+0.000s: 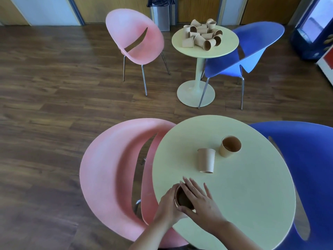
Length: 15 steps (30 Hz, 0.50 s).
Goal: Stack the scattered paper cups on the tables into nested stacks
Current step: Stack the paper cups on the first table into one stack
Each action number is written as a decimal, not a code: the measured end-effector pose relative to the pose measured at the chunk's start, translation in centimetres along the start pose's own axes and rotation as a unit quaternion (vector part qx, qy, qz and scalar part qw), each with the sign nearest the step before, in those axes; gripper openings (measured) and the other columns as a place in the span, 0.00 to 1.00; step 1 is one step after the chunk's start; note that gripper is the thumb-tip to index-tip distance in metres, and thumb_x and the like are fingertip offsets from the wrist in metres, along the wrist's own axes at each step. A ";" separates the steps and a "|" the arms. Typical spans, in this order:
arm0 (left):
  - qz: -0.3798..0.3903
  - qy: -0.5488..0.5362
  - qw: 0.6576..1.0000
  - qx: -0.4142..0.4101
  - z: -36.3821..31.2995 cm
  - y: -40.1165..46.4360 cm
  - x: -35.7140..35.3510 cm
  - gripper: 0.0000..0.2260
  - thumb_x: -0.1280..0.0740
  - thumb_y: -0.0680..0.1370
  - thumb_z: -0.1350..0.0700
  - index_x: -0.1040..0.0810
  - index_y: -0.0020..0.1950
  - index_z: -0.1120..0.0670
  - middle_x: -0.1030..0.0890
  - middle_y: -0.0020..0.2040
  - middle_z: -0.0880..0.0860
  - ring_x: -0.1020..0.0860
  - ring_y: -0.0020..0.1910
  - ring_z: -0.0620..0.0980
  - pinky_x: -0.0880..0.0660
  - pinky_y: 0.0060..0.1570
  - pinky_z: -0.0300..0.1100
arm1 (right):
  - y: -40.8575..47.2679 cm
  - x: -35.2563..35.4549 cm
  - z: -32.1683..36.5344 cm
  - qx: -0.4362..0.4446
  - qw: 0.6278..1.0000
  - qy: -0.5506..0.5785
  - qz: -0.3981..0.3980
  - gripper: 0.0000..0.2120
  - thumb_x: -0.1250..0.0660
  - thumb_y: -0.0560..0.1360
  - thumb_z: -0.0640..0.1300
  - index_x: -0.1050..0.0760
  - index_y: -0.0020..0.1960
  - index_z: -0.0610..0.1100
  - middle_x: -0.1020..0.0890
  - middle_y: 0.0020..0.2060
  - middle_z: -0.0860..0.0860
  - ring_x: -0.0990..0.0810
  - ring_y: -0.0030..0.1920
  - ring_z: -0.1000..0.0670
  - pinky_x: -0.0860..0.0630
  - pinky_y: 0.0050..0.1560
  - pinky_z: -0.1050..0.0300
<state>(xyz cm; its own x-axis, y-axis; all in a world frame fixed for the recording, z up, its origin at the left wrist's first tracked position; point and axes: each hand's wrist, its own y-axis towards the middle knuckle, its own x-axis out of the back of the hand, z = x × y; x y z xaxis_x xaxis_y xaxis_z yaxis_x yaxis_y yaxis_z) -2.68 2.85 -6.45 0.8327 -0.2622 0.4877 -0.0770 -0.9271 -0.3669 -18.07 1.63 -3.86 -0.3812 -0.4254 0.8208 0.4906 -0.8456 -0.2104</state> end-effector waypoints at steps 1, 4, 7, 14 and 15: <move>-0.003 -0.006 1.000 0.000 -0.1 0.2 0.0 0.33 0.23 0.61 0.47 0.30 0.63 0.40 0.20 0.56 0.37 0.22 0.56 0.37 0.23 0.54 0.37 | 0.2 0.3 0.0 -0.004 1.000 0.010 0.004 0.39 0.61 0.71 0.73 0.55 0.77 0.55 0.58 0.74 0.64 0.64 0.74 0.62 0.66 0.73 0.52; -0.021 -0.002 1.000 -0.006 -0.7 0.9 0.2 0.31 0.25 0.60 0.47 0.29 0.62 0.40 0.20 0.55 0.37 0.22 0.55 0.36 0.23 0.54 0.39 | 1.6 1.7 -0.3 -0.058 0.997 0.043 -0.036 0.40 0.65 0.68 0.75 0.55 0.76 0.58 0.57 0.74 0.64 0.63 0.74 0.62 0.61 0.75 0.51; -0.029 0.002 1.000 -0.002 -1.2 1.8 0.5 0.33 0.24 0.59 0.48 0.29 0.62 0.40 0.21 0.55 0.38 0.22 0.55 0.38 0.24 0.56 0.38 | 4.1 3.0 -1.8 -0.155 0.982 0.033 -0.105 0.40 0.55 0.70 0.74 0.49 0.76 0.54 0.48 0.76 0.54 0.49 0.76 0.50 0.45 0.73 0.47; -0.044 0.015 0.999 0.000 -2.0 4.7 1.3 0.32 0.22 0.58 0.48 0.27 0.61 0.42 0.20 0.55 0.38 0.22 0.55 0.39 0.23 0.56 0.38 | 10.6 5.5 -5.4 -0.275 0.960 0.008 -0.047 0.34 0.46 0.77 0.62 0.56 0.77 0.52 0.50 0.76 0.45 0.45 0.74 0.41 0.36 0.67 0.41; -0.044 0.015 0.999 0.000 -2.1 5.0 1.4 0.33 0.21 0.58 0.49 0.27 0.61 0.42 0.20 0.55 0.38 0.22 0.55 0.39 0.23 0.56 0.38 | 11.4 5.5 -5.9 -0.280 0.959 -0.001 -0.037 0.34 0.46 0.78 0.62 0.56 0.77 0.53 0.51 0.76 0.46 0.45 0.74 0.40 0.34 0.66 0.41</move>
<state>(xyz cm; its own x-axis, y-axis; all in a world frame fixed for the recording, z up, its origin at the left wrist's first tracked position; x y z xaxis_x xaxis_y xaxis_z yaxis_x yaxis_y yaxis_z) -3.10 -2.75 -5.92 0.8195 -0.1880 0.5414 -0.0042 -0.9466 -0.3223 -19.22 -12.23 -4.85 -0.3969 -0.3580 0.8452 -0.0365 -0.9139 -0.4042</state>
